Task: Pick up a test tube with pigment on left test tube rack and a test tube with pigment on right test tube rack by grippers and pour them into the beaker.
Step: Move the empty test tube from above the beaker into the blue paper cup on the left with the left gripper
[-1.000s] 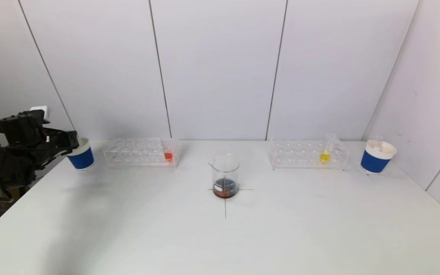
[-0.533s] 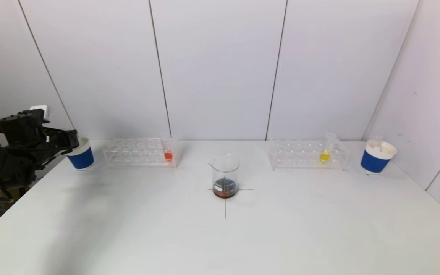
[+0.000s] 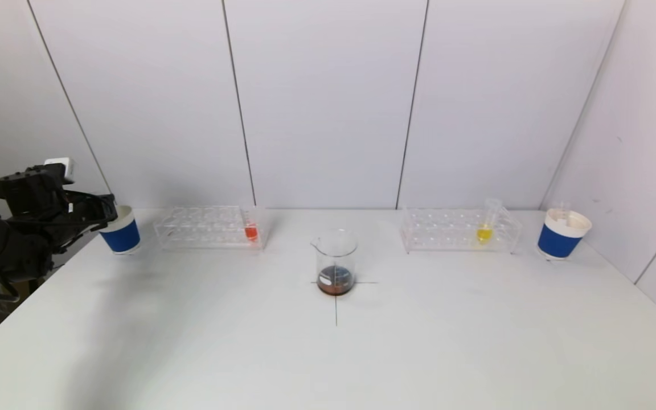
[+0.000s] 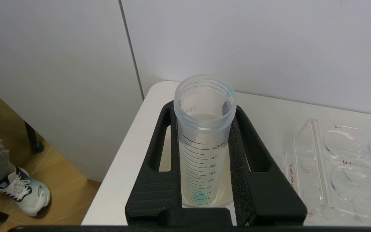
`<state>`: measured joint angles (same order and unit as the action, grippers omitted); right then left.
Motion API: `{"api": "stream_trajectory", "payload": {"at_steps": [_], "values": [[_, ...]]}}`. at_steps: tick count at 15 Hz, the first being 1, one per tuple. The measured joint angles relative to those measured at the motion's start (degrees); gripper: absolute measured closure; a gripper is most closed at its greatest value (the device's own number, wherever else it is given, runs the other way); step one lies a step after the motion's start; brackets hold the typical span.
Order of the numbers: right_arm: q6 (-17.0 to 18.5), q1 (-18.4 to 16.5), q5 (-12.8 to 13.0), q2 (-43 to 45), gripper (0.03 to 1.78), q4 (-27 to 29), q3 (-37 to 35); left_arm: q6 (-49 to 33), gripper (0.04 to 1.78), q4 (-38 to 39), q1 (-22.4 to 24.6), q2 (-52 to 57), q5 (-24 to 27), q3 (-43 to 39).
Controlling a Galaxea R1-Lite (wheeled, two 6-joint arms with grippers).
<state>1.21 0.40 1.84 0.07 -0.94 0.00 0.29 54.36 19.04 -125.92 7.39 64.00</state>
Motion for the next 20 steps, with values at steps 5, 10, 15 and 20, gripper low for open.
{"api": "stream_trajectory", "payload": {"at_steps": [5,10,15,20], "values": [[0.00,0.00,-0.02,0.00,0.04,0.00,0.00,-0.24,1.30,0.35,0.00,-0.07,0.11,-0.20],[0.02,0.01,-0.02,0.00,0.04,0.00,0.00,-0.13,0.66,0.74,0.00,-0.11,0.02,-0.20],[0.02,0.00,0.00,0.00,0.04,0.00,0.00,-0.13,0.10,0.77,0.02,-0.13,0.05,-0.17],[0.05,0.01,0.00,0.00,0.04,0.00,0.00,-0.07,0.06,0.77,0.09,-0.21,0.05,-0.17]]}}
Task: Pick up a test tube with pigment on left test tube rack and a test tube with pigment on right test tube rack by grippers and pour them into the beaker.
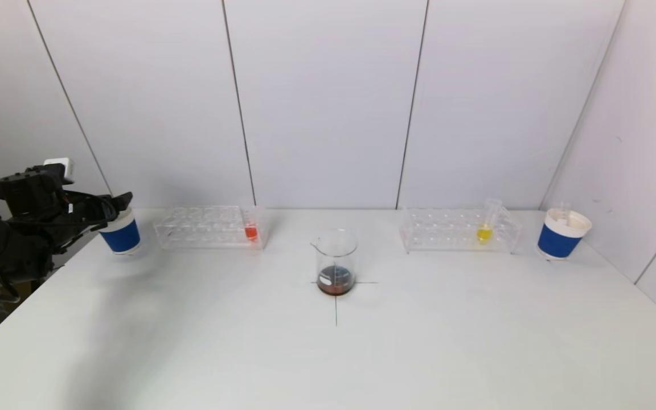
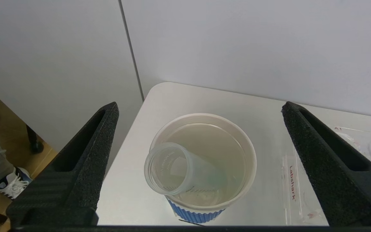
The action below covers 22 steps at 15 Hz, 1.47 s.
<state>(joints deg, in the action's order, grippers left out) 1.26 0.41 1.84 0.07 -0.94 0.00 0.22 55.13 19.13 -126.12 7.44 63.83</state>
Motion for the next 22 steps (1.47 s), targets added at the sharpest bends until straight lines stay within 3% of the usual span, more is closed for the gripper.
{"api": "stream_trajectory", "payload": {"at_steps": [12,17,22], "values": [[-0.05,0.00,0.00,0.00,0.04,0.00,0.00,-0.44,0.06,-0.45,-1.50,8.18,0.09,-3.04],[-0.05,0.00,0.00,0.00,0.04,0.00,0.00,-0.55,0.06,-0.61,-5.94,18.36,0.30,-11.85],[-0.02,0.00,-0.02,0.00,0.04,0.00,0.00,-2.86,0.06,-1.44,-7.20,32.60,4.57,-23.50]]}}
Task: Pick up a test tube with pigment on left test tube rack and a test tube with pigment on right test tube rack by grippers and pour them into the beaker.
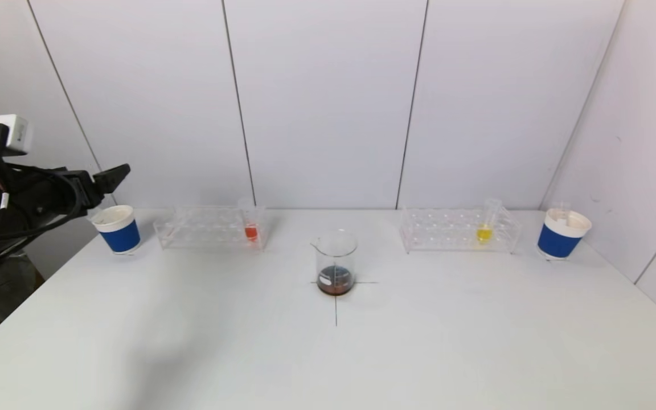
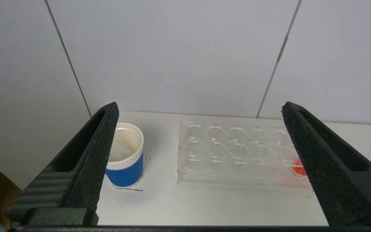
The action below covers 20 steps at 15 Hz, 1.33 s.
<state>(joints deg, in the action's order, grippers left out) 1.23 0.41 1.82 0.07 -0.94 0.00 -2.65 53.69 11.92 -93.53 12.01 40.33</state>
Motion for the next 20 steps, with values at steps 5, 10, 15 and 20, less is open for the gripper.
{"api": "stream_trajectory", "payload": {"at_steps": [5,10,15,20], "values": [[0.00,0.00,0.02,0.00,0.04,0.00,0.00,-0.82,0.06,-3.30,-6.02,12.82,0.61,-8.44],[0.00,0.00,0.00,0.00,0.04,0.01,0.00,-0.79,0.06,-8.87,-8.86,24.81,-0.27,-14.09],[-0.02,-0.01,0.00,0.00,0.04,0.00,0.00,-3.52,0.06,-19.93,-9.14,40.36,-0.22,-19.01],[-0.02,0.00,0.02,0.00,0.04,0.00,0.00,-4.99,0.06,-37.10,-9.20,57.23,3.58,-20.32]]}}
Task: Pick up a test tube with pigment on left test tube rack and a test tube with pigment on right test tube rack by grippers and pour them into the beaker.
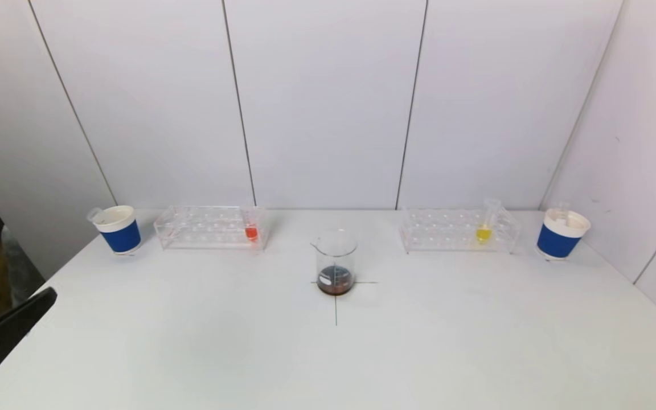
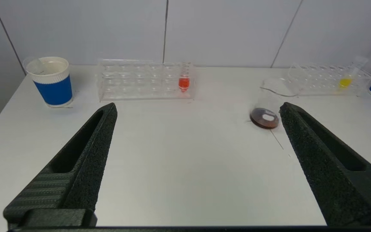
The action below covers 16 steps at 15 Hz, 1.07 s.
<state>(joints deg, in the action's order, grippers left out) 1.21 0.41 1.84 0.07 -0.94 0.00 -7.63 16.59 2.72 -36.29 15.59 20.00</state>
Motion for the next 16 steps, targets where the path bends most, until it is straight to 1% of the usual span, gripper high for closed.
{"api": "stream_trajectory", "payload": {"at_steps": [2,6,10,16], "values": [[0.02,0.00,-0.02,0.00,0.04,0.01,0.00,-0.05,0.06,-6.34,0.00,5.78,1.72,-0.11],[0.02,0.00,0.00,0.00,0.04,0.00,0.00,-0.13,0.06,-14.51,-0.02,14.45,3.83,-0.35],[0.00,0.00,0.00,0.00,0.04,0.00,0.00,-1.13,0.06,-20.50,-0.30,21.47,4.50,-0.59],[0.00,0.00,0.00,0.00,0.04,0.00,0.00,-1.79,0.06,-27.03,-1.97,31.61,3.95,-2.76]]}}
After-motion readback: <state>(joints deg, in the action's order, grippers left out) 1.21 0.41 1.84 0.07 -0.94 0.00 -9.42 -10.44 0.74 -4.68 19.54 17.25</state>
